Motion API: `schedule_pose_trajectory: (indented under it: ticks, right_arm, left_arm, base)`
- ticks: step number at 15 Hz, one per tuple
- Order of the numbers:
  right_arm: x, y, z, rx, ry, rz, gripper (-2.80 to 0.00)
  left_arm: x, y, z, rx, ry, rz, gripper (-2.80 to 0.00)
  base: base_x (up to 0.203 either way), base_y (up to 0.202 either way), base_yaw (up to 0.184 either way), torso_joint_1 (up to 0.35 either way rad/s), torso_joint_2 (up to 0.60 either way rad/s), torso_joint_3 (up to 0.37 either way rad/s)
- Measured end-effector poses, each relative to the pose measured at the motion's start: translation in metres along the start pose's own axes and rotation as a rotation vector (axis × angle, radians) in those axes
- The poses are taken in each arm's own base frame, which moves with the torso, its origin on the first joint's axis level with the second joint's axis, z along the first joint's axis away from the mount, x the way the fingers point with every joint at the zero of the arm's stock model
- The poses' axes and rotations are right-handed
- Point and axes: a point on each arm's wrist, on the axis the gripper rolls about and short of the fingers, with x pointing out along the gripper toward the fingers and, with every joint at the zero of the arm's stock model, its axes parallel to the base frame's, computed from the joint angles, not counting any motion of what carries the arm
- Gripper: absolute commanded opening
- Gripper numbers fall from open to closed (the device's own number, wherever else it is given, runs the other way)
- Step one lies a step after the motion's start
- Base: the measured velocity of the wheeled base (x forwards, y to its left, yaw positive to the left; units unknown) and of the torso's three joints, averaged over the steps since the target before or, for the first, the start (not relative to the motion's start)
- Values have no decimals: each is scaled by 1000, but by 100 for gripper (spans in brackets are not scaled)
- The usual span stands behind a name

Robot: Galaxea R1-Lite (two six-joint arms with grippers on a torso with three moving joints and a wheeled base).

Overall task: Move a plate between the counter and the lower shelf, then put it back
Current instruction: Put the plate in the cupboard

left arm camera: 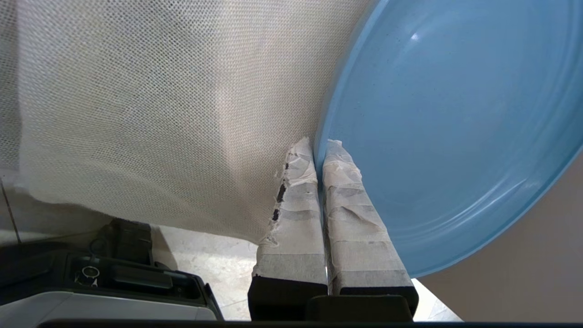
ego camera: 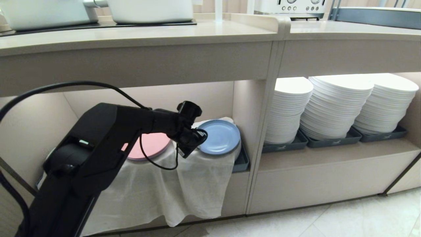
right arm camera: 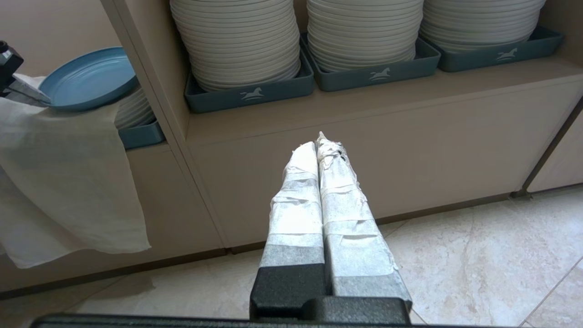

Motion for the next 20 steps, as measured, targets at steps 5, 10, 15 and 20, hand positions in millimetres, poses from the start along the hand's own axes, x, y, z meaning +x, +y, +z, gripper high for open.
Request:
schedule_pose_trajectory:
  ticks: [5,10,15,20]
  right_arm:
    - [0,0,0,0,0,0,-280]
    - [0,0,0,0,0,0,-280]
    - [0,0,0,0,0,0,-280]
    - [0,0,0,0,0,0,-280]
  left_arm:
    - [3,0,-2,5,4,3,-280]
    - [3,1,-2,2,2,7,0]
    - [4,-1,0,-3,-47,14,0]
    - [-1,-8,4,-8,-60,-15,0]
  base:
    - [0,0,0,0,0,0]
    - [0,0,0,0,0,0]
    - [0,0,0,0,0,0]
    - [0,0,0,0,0,0]
